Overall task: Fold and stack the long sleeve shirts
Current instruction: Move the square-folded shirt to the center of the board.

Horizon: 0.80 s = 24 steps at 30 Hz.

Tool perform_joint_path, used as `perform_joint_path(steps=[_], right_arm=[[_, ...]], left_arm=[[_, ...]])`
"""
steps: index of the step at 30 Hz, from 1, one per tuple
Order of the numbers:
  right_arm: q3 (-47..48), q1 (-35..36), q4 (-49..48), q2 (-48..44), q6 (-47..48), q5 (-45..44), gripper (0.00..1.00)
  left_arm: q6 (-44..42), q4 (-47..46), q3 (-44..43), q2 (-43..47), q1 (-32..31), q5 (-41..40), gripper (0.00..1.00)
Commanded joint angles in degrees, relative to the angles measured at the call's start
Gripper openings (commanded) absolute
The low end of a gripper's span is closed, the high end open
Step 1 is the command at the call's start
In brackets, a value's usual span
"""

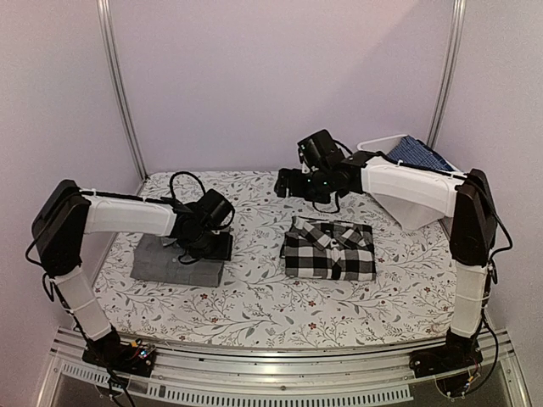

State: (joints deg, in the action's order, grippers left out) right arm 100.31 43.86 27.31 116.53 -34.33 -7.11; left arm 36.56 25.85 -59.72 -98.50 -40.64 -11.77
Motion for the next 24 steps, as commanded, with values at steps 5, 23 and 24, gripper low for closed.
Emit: perform_joint_path(steps=[5,23,24], right_arm=[[-6.9,0.0,-6.7,-7.7,4.6,3.3,0.99],[-19.9,0.8,-10.5,-13.2,1.6,5.8,0.99],[-20.8,0.9,-10.6,-13.6,1.5,5.6,0.99]], left_arm=[[1.4,4.8,-4.3,-6.2,-1.4,-4.8,0.61],[-0.6,5.5,-6.9,-14.0,-1.3,-9.5,0.25],[-0.8,5.5,-6.9,-14.2,-1.2,-9.1,0.17]])
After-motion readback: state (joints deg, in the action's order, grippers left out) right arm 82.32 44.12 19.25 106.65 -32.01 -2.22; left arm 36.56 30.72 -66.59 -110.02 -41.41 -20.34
